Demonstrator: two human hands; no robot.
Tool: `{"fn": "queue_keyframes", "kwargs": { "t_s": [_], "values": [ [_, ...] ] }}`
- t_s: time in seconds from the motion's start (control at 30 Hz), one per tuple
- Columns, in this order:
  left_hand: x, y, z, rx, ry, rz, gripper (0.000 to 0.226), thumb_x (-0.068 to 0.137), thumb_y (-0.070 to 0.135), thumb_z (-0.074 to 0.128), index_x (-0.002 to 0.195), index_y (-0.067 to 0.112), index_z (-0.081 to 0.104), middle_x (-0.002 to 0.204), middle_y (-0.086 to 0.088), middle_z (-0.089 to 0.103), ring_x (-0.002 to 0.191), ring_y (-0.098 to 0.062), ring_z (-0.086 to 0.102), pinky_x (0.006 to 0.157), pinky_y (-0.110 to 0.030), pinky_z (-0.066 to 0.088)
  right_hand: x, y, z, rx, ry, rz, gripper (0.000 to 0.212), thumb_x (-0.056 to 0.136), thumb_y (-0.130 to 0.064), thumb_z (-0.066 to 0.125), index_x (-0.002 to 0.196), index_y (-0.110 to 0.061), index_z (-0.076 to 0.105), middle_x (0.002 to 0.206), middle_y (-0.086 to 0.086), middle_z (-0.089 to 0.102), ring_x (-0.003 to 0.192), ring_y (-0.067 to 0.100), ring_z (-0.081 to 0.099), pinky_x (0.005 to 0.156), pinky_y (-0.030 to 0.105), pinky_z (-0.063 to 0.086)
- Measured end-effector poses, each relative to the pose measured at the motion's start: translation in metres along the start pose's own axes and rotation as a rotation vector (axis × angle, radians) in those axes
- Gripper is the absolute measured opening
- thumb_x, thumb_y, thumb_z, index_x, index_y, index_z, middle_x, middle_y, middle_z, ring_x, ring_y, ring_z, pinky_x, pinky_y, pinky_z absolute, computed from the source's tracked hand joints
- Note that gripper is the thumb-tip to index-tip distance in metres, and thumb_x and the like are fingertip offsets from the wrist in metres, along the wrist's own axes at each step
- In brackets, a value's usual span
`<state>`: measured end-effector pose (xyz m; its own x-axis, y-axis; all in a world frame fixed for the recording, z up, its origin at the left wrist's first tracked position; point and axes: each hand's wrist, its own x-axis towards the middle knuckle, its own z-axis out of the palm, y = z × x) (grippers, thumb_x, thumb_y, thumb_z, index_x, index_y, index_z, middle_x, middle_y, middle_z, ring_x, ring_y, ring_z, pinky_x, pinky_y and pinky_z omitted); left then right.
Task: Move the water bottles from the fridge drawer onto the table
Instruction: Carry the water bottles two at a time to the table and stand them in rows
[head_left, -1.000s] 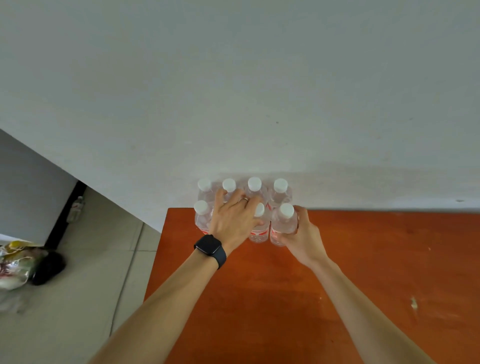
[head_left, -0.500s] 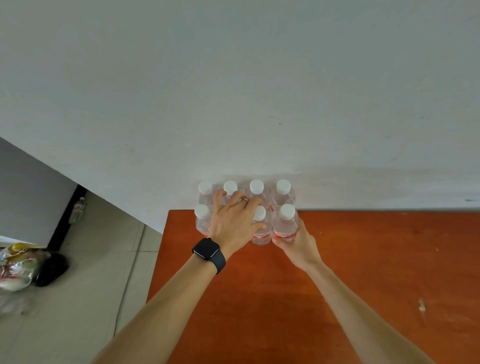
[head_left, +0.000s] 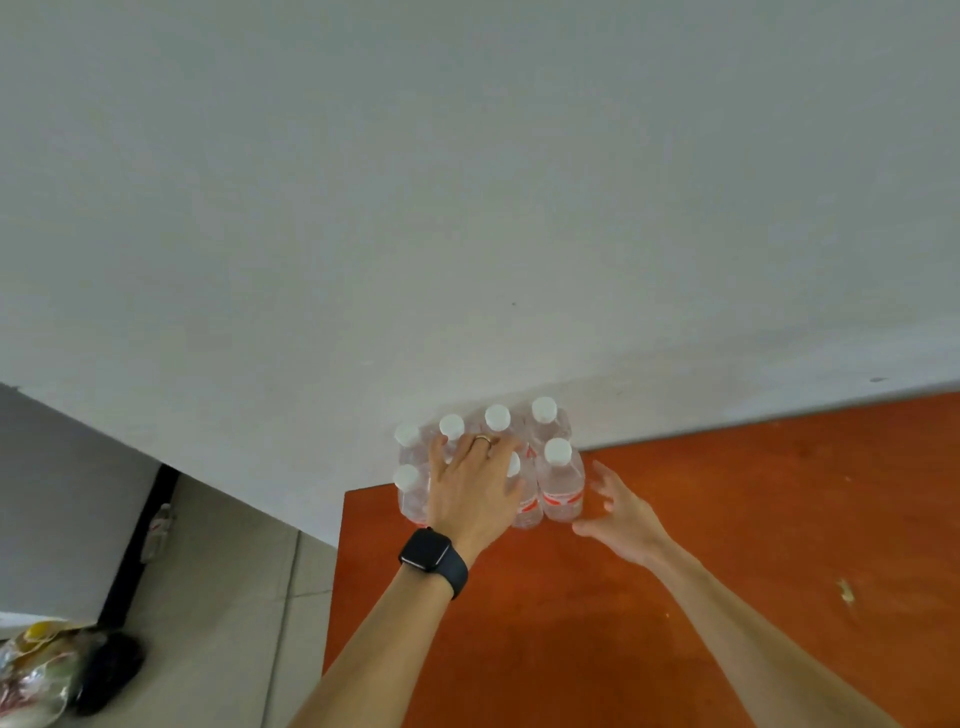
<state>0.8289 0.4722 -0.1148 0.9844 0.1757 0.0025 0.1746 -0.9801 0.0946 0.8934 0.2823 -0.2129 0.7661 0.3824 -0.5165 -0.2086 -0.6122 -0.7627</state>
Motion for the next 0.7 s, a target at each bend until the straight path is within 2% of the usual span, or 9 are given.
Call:
{"fn": "queue_keyframes", "kwargs": {
  "t_s": [0.07, 0.1, 0.17, 0.23, 0.27, 0.33, 0.37, 0.53, 0.7],
  "values": [
    [-0.008, 0.005, -0.006, -0.023, 0.022, 0.005, 0.032, 0.097, 0.040, 0.044, 0.128, 0.038, 0.054, 0.126, 0.013, 0.062, 0.126, -0.011, 0.049, 0.115, -0.050, 0.020, -0.026, 0.005, -0.008, 0.004, 0.057, -0.017, 0.096, 0.083, -0.022, 0.077, 0.156, -0.036, 0.017, 0.156, -0.003, 0.038, 0.128, 0.032, 0.054, 0.093, 0.042, 0.056],
    [-0.012, 0.009, -0.008, -0.037, 0.024, 0.013, 0.032, 0.098, 0.040, 0.044, 0.128, 0.039, 0.054, 0.127, 0.014, 0.062, 0.127, -0.010, 0.048, 0.116, -0.051, 0.019, -0.042, 0.008, -0.012, -0.006, 0.088, -0.040, 0.091, 0.085, -0.027, 0.075, 0.155, -0.038, 0.019, 0.156, -0.003, 0.039, 0.134, 0.026, 0.050, 0.094, 0.036, 0.055],
    [-0.021, 0.021, -0.012, -0.064, 0.017, 0.054, 0.034, 0.098, 0.039, 0.045, 0.131, 0.040, 0.053, 0.132, 0.014, 0.059, 0.130, -0.011, 0.046, 0.117, -0.050, 0.017, -0.078, 0.015, -0.024, -0.038, 0.149, -0.098, 0.079, 0.089, -0.033, 0.070, 0.153, -0.040, 0.025, 0.153, -0.008, 0.042, 0.131, 0.016, 0.051, 0.084, 0.020, 0.051],
    [-0.029, 0.037, -0.015, -0.096, 0.003, 0.110, 0.038, 0.098, 0.035, 0.045, 0.136, 0.039, 0.050, 0.137, 0.012, 0.056, 0.132, -0.012, 0.044, 0.116, -0.044, 0.016, -0.116, 0.023, -0.036, -0.069, 0.218, -0.133, 0.068, 0.092, -0.036, 0.066, 0.151, -0.040, 0.032, 0.148, -0.015, 0.045, 0.122, 0.018, 0.060, 0.082, 0.020, 0.054],
    [-0.033, 0.048, -0.017, -0.127, -0.005, 0.136, 0.040, 0.099, 0.034, 0.045, 0.139, 0.038, 0.048, 0.139, 0.011, 0.054, 0.133, -0.013, 0.044, 0.115, -0.042, 0.017, -0.136, 0.029, -0.043, -0.091, 0.258, -0.153, 0.064, 0.093, -0.038, 0.065, 0.150, -0.040, 0.034, 0.146, -0.017, 0.046, 0.124, 0.018, 0.058, 0.090, 0.019, 0.050],
    [-0.040, 0.072, -0.015, -0.187, -0.017, 0.199, 0.042, 0.100, 0.035, 0.045, 0.142, 0.038, 0.047, 0.143, 0.010, 0.051, 0.134, -0.014, 0.042, 0.116, -0.041, 0.019, -0.175, 0.042, -0.056, -0.167, 0.345, -0.181, 0.058, 0.095, -0.043, 0.060, 0.149, -0.039, 0.038, 0.146, -0.021, 0.044, 0.137, 0.009, 0.044, 0.109, 0.021, 0.031],
    [-0.044, 0.087, -0.012, -0.207, -0.031, 0.238, 0.042, 0.100, 0.037, 0.045, 0.142, 0.039, 0.047, 0.144, 0.011, 0.050, 0.135, -0.014, 0.041, 0.117, -0.040, 0.019, -0.194, 0.050, -0.063, -0.207, 0.393, -0.177, 0.055, 0.096, -0.045, 0.058, 0.147, -0.039, 0.041, 0.144, -0.024, 0.043, 0.139, 0.006, 0.039, 0.112, 0.022, 0.024],
    [-0.074, 0.178, 0.000, -0.265, -0.082, 0.472, 0.038, 0.100, 0.042, 0.047, 0.137, 0.040, 0.054, 0.138, 0.013, 0.056, 0.132, -0.012, 0.045, 0.113, -0.034, 0.026, -0.299, 0.091, -0.099, -0.364, 0.683, -0.097, 0.041, 0.098, -0.043, 0.053, 0.138, -0.039, 0.053, 0.144, -0.014, 0.049, 0.141, 0.016, 0.036, 0.114, 0.033, 0.027],
    [-0.132, 0.298, 0.002, -0.257, -0.112, 0.696, 0.040, 0.099, 0.048, 0.043, 0.137, 0.041, 0.055, 0.143, 0.011, 0.055, 0.134, -0.012, 0.044, 0.118, -0.039, 0.023, -0.413, 0.151, -0.133, -0.448, 0.894, 0.045, 0.043, 0.097, -0.050, 0.046, 0.138, -0.039, 0.055, 0.146, -0.012, 0.049, 0.143, 0.019, 0.033, 0.114, 0.040, 0.030]
  ]
}}
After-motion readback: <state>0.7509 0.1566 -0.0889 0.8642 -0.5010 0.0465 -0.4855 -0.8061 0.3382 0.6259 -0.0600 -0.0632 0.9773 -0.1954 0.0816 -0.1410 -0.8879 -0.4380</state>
